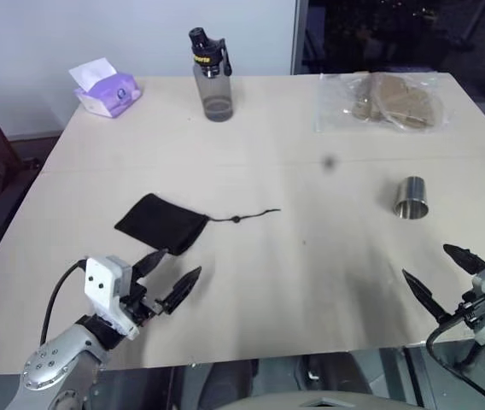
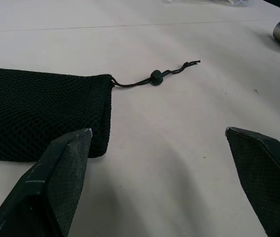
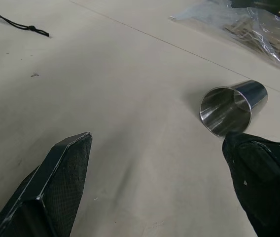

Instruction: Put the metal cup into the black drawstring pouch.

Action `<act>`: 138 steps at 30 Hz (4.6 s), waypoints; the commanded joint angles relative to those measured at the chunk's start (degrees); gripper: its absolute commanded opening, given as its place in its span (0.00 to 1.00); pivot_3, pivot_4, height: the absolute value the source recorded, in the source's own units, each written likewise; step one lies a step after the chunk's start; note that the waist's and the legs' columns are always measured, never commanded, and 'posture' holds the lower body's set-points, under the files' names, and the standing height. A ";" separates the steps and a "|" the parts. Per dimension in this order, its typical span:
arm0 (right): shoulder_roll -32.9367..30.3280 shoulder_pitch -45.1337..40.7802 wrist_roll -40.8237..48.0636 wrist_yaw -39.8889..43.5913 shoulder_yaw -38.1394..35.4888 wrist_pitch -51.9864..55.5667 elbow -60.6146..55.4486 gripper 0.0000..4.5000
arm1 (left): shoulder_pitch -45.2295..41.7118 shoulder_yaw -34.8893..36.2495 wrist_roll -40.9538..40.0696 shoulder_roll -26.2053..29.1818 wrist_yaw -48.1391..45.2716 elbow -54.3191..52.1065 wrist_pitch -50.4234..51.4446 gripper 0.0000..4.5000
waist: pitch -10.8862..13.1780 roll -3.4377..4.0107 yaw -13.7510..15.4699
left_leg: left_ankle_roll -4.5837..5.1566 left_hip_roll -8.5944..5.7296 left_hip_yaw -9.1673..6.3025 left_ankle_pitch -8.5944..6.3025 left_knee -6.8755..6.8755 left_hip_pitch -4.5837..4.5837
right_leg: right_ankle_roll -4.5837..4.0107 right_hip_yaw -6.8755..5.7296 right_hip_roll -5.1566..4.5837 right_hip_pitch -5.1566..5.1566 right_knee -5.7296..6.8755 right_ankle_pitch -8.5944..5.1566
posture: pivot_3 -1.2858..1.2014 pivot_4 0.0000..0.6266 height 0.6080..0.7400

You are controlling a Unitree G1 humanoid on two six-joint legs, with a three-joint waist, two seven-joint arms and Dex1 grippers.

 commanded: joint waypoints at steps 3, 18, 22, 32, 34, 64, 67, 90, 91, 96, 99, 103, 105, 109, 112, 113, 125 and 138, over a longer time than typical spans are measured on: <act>-4.86 -6.01 5.37 7.12 7.26 -1.15 -4.25 0.98 | -1.84 -0.45 9.08 1.08 7.97 -1.85 -0.03 1.00 | 0.05 -0.05 -0.29 | 0.03 0.01 0.05 -0.02 0.00 0.02 | 0.01 0.00 0.03 0.02 -0.08 0.00 | 0.52 0.24 1.00; -14.12 -17.85 8.05 10.42 18.88 2.99 -9.96 0.98 | -10.78 -12.01 28.58 8.00 14.44 -3.86 7.17 1.00 | 0.01 -0.14 1.43 | 0.14 -0.02 0.12 -0.08 0.00 -0.03 | 0.02 -0.23 0.08 0.04 -0.20 0.02 | 0.52 0.24 1.00; -14.65 -17.65 8.56 9.49 18.94 4.33 -11.27 0.98 | -10.29 -11.55 26.01 12.17 7.71 -6.44 6.26 1.00 | 0.02 -0.14 1.40 | 0.13 -0.01 0.13 -0.08 0.00 -0.05 | 0.01 -0.23 0.04 0.02 -0.20 0.03 | 0.52 0.24 1.00; -14.69 -16.68 6.82 9.18 20.05 3.21 -10.32 0.98 | -29.90 -18.14 27.32 18.12 10.66 -11.12 33.80 1.00 | 0.05 -0.10 1.36 | 0.14 -0.02 0.09 -0.08 0.10 -0.02 | 0.04 -0.30 0.29 0.07 -0.12 0.03 | 0.52 0.24 1.00; -14.74 -16.63 6.63 9.27 20.13 2.97 -10.11 0.98 | -34.24 -22.10 28.18 19.92 11.21 -11.49 38.71 1.00 | 0.05 -0.11 1.19 | 0.14 -0.02 0.12 -0.08 0.10 -0.01 | 0.06 -0.26 0.32 0.06 -0.10 0.04 | 0.52 0.24 1.00; -15.14 -16.29 6.67 6.95 20.23 4.92 -10.71 1.00 | -46.42 -37.58 30.24 23.54 18.73 -7.05 57.00 0.19 | 0.08 -0.15 1.39 | 0.14 -0.02 0.10 -0.07 0.10 -0.03 | 0.22 -0.21 0.31 0.05 -0.08 0.15 | 0.52 0.24 1.00; -13.59 -16.86 7.53 3.77 19.63 7.25 -10.09 1.00 | -45.85 -36.00 30.12 23.20 18.22 -4.36 53.16 0.01 | 0.08 -0.15 1.40 | 0.13 -0.02 0.11 -0.07 0.10 -0.03 | 0.15 -0.20 0.30 0.05 -0.08 0.19 | 0.52 0.24 1.00; -17.63 -34.69 -20.82 -20.64 19.62 29.05 12.83 1.00 | -68.75 -33.91 19.68 7.79 -9.07 31.31 17.23 0.01 | 0.07 -0.15 1.24 | 0.16 -0.25 0.59 -0.06 0.23 -0.08 | 0.03 -0.07 0.26 -0.01 0.08 0.32 | 0.52 0.24 1.00; -17.14 -36.01 -21.59 -21.24 20.05 28.14 15.10 1.00 | -69.42 -34.04 19.74 7.17 -9.30 32.07 17.05 0.01 | 0.07 -0.15 1.19 | 0.16 -0.24 0.62 -0.06 0.23 -0.09 | 0.03 -0.05 0.27 -0.03 0.08 0.32 | 0.52 0.24 1.00; -15.44 -39.91 -24.48 -22.82 21.70 24.51 23.38 0.69 | -70.96 -34.23 20.04 5.55 -10.20 33.88 16.91 0.00 | 0.08 -0.15 0.99 | 0.17 -0.14 0.73 -0.06 0.21 -0.08 | 0.04 0.03 0.35 -0.08 0.13 0.33 | 0.52 0.24 1.00; -14.55 -41.28 -25.30 -23.28 21.80 22.58 26.59 0.38 | -71.74 -33.78 19.03 4.70 -10.79 33.45 18.96 0.00 | 0.09 -0.14 0.90 | 0.16 -0.12 0.73 -0.06 0.21 -0.10 | 0.05 0.04 0.36 -0.10 0.14 0.33 | 0.52 0.24 1.00; -12.94 -42.51 -25.64 -23.55 21.51 20.64 28.27 0.02 | -73.32 -32.66 17.37 3.10 -11.19 34.32 22.41 0.00 | 0.09 -0.14 0.78 | 0.17 -0.13 0.72 -0.06 0.24 -0.07 | 0.05 0.08 0.36 -0.09 0.18 0.33 | 0.52 0.24 1.00; -12.41 -42.57 -25.77 -23.36 21.64 20.11 28.13 0.02 | -73.89 -32.43 16.68 2.64 -11.36 34.57 23.99 0.00 | 0.09 -0.14 0.74 | 0.17 -0.13 0.72 -0.06 0.24 -0.07 | 0.06 0.06 0.36 -0.08 0.18 0.34 | 0.52 0.24 1.00; -10.26 -41.16 -22.14 -20.55 20.05 19.32 21.91 0.02 | -74.96 -32.77 15.73 1.99 -12.01 35.33 26.41 0.00 | 0.09 -0.13 0.17 | 0.17 -0.13 0.66 -0.06 0.23 -0.06 | 0.06 0.08 0.36 -0.10 0.26 0.34 | 0.52 0.24 1.00; -6.91 -38.58 -14.70 -16.47 18.58 21.91 11.57 0.02 | -75.80 -33.22 15.10 1.44 -12.97 36.92 28.34 0.00 | 0.09 -0.14 -0.07 | 0.17 -0.12 0.55 -0.06 0.22 -0.04 | 0.06 0.07 0.38 -0.12 0.33 0.33 | 0.52 0.24 1.00; -6.16 -37.09 -11.95 -14.61 19.27 23.29 6.90 0.02 | -75.90 -32.34 13.24 0.53 -14.26 38.05 29.33 0.00 | 0.09 -0.13 -0.18 | 0.17 -0.11 0.52 -0.06 0.23 -0.04 | 0.06 0.06 0.41 -0.12 0.34 0.33 | 0.52 0.24 1.00; -6.58 -27.55 -6.09 -10.13 24.13 27.28 -7.38 0.00 | -70.85 -41.35 23.39 5.04 -18.61 39.57 14.16 0.53 | 0.08 -0.11 -0.01 | 0.17 -0.07 0.52 -0.06 0.23 0.09 | 0.06 0.22 0.42 -0.08 0.35 0.32 | 0.52 0.24 1.00; -6.77 -24.54 -6.70 -11.23 23.97 26.01 -8.28 0.00 | -69.77 -43.55 31.84 3.70 -17.70 39.10 2.51 0.53 | 0.08 -0.12 0.03 | 0.17 -0.08 0.53 -0.06 0.23 0.06 | 0.08 0.21 0.42 -0.08 0.33 0.31 | 0.52 0.24 1.00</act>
